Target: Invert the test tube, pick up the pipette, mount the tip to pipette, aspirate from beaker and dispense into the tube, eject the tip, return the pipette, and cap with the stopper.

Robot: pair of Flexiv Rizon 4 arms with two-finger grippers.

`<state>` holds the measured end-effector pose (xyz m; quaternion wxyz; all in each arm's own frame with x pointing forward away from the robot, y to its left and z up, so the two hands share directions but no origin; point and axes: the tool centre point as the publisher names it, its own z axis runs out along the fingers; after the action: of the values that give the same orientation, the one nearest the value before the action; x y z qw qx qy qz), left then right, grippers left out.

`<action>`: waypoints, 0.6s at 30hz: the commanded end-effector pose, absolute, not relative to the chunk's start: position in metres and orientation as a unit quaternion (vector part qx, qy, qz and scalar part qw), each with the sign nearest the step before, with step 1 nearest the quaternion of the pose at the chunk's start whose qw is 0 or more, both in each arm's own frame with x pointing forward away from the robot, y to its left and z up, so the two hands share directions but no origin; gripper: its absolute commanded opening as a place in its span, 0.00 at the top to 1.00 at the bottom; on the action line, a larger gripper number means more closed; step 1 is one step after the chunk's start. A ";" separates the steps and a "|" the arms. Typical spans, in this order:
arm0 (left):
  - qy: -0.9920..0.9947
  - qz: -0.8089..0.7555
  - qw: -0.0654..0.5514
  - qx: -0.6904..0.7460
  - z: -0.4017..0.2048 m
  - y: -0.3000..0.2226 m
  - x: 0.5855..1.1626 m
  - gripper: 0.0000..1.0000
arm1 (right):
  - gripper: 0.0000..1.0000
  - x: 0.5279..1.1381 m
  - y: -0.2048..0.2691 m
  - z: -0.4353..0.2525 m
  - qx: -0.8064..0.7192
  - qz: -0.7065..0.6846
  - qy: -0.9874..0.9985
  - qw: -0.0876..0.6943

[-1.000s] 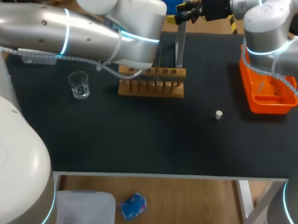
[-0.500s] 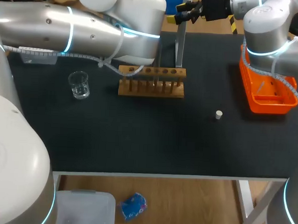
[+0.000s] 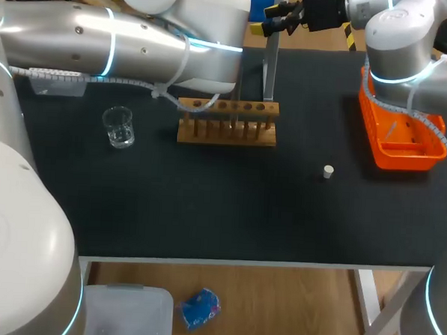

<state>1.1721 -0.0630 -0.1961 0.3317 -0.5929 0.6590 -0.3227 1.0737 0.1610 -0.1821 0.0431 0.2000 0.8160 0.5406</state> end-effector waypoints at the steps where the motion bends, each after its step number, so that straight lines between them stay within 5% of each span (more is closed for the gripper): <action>1: 0.659 -0.320 0.330 -0.595 -0.199 -0.064 1.174 1.00 | 0.00 1.074 0.160 -0.181 0.199 0.539 0.817 0.041; 18: 0.664 -0.314 0.314 -0.602 -0.211 -0.068 1.174 1.00 | 0.00 1.074 0.160 -0.181 0.199 0.539 0.817 0.041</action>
<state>1.1704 -0.0679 -0.2090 0.3175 -0.6011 0.6618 -0.3162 1.0736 0.1610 -0.1820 0.0432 0.2000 0.8161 0.5405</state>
